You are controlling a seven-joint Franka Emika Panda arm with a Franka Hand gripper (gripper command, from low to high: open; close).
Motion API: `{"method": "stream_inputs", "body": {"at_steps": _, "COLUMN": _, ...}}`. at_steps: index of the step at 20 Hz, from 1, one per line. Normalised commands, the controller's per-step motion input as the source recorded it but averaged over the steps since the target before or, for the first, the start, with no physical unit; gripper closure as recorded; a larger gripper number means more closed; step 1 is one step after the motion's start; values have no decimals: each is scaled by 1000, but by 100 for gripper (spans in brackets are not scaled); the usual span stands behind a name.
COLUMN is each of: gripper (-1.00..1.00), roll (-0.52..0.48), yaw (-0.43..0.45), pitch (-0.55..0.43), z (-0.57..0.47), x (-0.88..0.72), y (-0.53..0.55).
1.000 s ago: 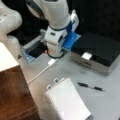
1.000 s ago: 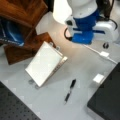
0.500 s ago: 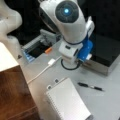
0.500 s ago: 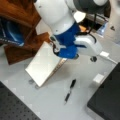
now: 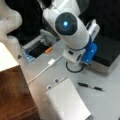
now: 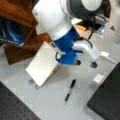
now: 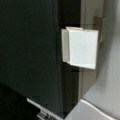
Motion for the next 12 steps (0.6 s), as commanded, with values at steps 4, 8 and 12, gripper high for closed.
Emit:
{"method": "stream_inputs", "body": {"at_steps": 4, "gripper": -100, "roll": 194, "yaw": -164, "pitch": -164, "z": -236, "x": -287, "y": -3}}
{"method": "stream_inputs", "body": {"at_steps": 8, "gripper": -100, "roll": 173, "yaw": -228, "pitch": -194, "z": -209, "x": -367, "y": -26}}
{"method": "stream_inputs", "body": {"at_steps": 12, "gripper": -100, "roll": 176, "yaw": -299, "pitch": -220, "z": -176, "x": -385, "y": 83}}
